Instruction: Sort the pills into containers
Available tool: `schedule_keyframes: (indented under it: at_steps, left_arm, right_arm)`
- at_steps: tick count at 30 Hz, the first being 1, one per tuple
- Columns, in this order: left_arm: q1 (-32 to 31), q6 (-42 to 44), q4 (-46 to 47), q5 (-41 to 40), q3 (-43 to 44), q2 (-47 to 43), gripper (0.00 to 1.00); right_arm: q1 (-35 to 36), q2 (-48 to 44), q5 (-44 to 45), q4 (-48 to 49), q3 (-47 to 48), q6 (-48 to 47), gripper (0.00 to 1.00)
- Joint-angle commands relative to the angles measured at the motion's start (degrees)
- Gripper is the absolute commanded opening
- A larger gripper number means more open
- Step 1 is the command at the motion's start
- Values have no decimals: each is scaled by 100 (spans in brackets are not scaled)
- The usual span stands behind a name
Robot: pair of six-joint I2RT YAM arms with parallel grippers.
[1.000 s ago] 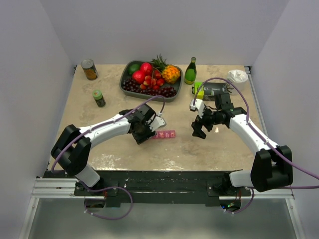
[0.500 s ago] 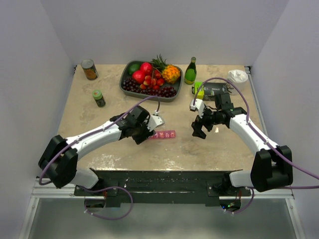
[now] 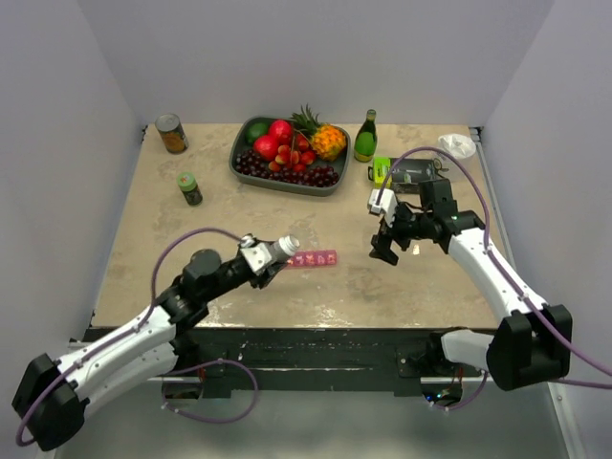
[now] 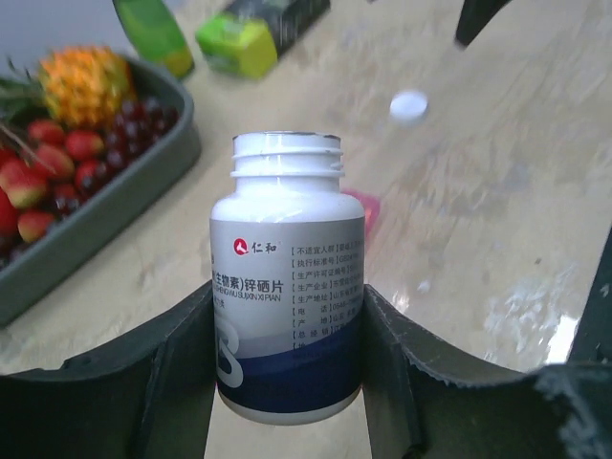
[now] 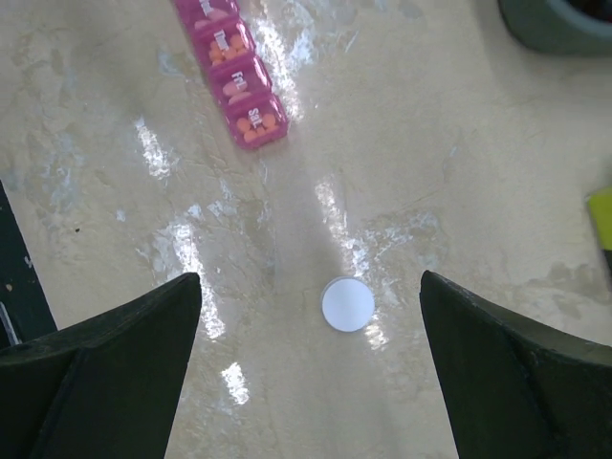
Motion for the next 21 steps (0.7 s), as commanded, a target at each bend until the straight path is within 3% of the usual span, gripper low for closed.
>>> schedule_keyframes:
  at_steps: [1, 5, 9, 13, 19, 20, 21]
  left_arm:
    - [3, -905, 4373, 804, -1307, -977, 0]
    - [30, -1654, 6184, 1426, -1705, -1032, 0]
    - [91, -2138, 6995, 2051, -1662, -1031, 0]
    - [144, -2402, 6452, 2474, -1556, -1942, 0]
    - [153, -1982, 4906, 2878, -1293, -2710, 0]
    - [153, -1772, 4433, 3087, -1013, -2719, 0]
    - [153, -1221, 3332, 3116, -871, -2701, 0]
  right_arm:
    - [-23, -595, -272, 95, 343, -451, 99]
    - [-24, -667, -691, 186, 378, -986, 99]
    - [-15, 211, -554, -1042, 904, -1927, 99]
    - [-24, 634, 88, -1047, 792, -2244, 99]
    - [-24, 889, 273, -818, 563, -2717, 99]
    - [-24, 1046, 317, -783, 528, -2876, 99]
    - [-15, 1126, 370, -687, 450, -2999, 99]
